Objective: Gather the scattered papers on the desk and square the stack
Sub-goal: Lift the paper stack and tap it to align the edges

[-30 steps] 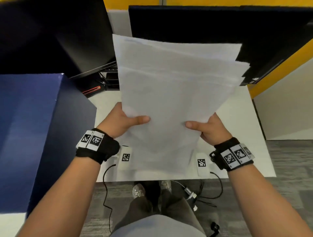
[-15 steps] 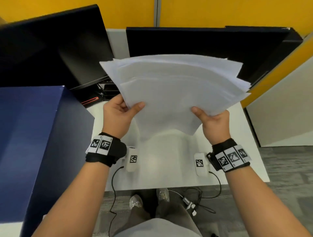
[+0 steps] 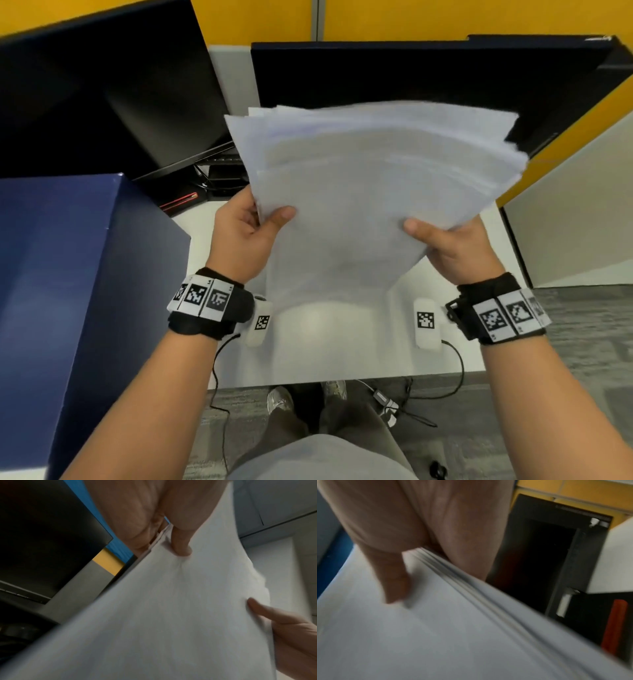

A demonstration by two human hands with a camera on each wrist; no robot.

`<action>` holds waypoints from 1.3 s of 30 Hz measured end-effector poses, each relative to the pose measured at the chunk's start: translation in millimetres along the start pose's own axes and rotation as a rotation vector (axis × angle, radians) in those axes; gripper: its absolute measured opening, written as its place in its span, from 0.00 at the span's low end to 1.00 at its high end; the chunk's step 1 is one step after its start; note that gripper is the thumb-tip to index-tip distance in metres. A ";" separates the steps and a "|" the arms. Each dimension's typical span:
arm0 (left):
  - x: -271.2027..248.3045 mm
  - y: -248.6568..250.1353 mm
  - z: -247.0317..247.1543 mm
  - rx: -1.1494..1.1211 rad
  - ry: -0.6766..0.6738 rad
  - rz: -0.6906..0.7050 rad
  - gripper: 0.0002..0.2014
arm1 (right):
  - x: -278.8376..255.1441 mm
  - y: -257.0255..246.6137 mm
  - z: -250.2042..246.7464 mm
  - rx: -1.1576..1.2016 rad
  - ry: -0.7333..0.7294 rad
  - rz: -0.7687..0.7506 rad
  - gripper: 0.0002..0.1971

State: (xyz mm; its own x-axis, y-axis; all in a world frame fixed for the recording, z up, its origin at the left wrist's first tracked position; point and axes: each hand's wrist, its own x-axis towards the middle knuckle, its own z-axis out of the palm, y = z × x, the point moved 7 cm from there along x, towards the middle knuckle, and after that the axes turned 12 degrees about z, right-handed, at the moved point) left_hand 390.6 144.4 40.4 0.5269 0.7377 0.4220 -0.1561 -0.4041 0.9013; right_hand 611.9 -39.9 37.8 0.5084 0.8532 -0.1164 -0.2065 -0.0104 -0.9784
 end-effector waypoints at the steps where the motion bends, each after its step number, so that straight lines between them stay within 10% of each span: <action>1: 0.6 -1.7 0.3 0.004 -0.014 -0.002 0.17 | 1.5 -4.6 -2.7 0.006 0.004 -0.005 0.27; 8: 2.8 -5.2 -0.2 -0.081 0.084 -0.035 0.11 | 6.8 -14.9 -3.9 0.016 0.040 -0.082 0.20; 16: 6.2 8.1 9.6 0.018 0.144 0.034 0.09 | -2.4 -11.3 -4.0 -0.292 0.437 -0.087 0.04; 29: -41.1 -67.3 19.0 0.233 0.058 -0.336 0.09 | 2.3 76.8 -6.4 -0.166 0.402 0.151 0.21; 35: -19.3 -11.3 12.5 0.160 0.144 -0.130 0.08 | -7.6 9.2 3.1 -0.189 0.390 -0.152 0.25; 39: -37.7 -45.2 15.5 0.215 -0.065 -0.258 0.23 | -5.2 49.1 -11.6 -0.276 0.349 0.079 0.18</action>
State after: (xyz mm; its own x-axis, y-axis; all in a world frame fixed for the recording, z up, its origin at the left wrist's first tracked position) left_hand 390.8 126.5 -17.8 0.5792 0.7974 0.1695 0.1655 -0.3186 0.9333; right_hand 608.8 -50.9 -11.6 0.7612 0.6178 -0.1971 -0.0495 -0.2476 -0.9676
